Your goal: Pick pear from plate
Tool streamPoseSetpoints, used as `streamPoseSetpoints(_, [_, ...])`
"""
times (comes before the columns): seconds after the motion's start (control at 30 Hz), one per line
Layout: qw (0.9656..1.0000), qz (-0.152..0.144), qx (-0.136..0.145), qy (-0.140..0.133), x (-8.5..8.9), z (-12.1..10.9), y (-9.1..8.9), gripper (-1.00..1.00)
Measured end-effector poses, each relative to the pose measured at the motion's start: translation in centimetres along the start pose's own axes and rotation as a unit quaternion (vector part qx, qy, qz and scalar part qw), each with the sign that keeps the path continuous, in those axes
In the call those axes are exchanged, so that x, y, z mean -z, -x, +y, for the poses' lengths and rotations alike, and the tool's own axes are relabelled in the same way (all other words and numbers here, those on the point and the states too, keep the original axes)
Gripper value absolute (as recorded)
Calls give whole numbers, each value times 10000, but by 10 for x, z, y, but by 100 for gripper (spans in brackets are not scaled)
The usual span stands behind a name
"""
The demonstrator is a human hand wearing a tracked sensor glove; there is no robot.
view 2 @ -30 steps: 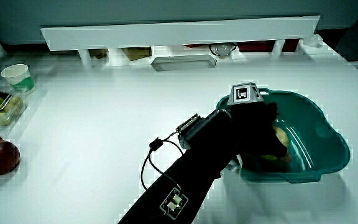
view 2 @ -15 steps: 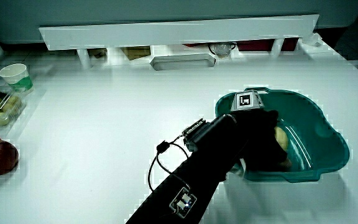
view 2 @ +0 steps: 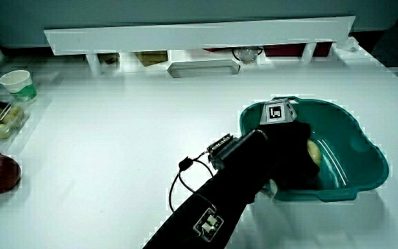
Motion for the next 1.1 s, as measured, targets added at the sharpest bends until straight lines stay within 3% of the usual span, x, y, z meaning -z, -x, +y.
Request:
streamPoseSetpoints(0.07, [10000, 17, -15, -56, 0, -1, -1, 100])
streamPoseSetpoints(0.27, [9995, 10, 180, -271, -2, -5, 0, 100])
streamPoseSetpoints(0.43, [9984, 16, 330, -460, -17, -18, -6, 100])
streamPoseSetpoints(0.6, [9958, 9, 577, -709, -33, -35, -8, 100])
streamPoseSetpoints(0.67, [9933, 33, 736, -886, -39, -39, -5, 100])
streamPoseSetpoints(0.7, [9900, 6, 1012, -985, -38, -33, 0, 100])
streamPoseSetpoints(0.73, [9922, -188, 853, -888, -44, -42, -1, 100])
streamPoseSetpoints(0.77, [9915, -65, 866, -964, -52, -53, -3, 100])
streamPoseSetpoints(0.8, [9899, -126, 953, -1039, -53, -53, 1, 100])
streamPoseSetpoints(0.87, [9912, -189, 812, -1026, -63, -67, 1, 100])
streamPoseSetpoints(0.9, [9888, -270, 1016, -1062, -64, -67, 6, 100])
streamPoseSetpoints(1.0, [9853, -491, 1137, -1177, -72, -82, 16, 100])
streamPoseSetpoints(1.03, [9861, -93, 1019, -1308, -76, -86, 20, 100])
streamPoseSetpoints(1.07, [9888, -215, 743, -1277, -80, -96, 21, 100])
streamPoseSetpoints(1.1, [9790, 4, 1334, -1543, -81, -95, 30, 100])
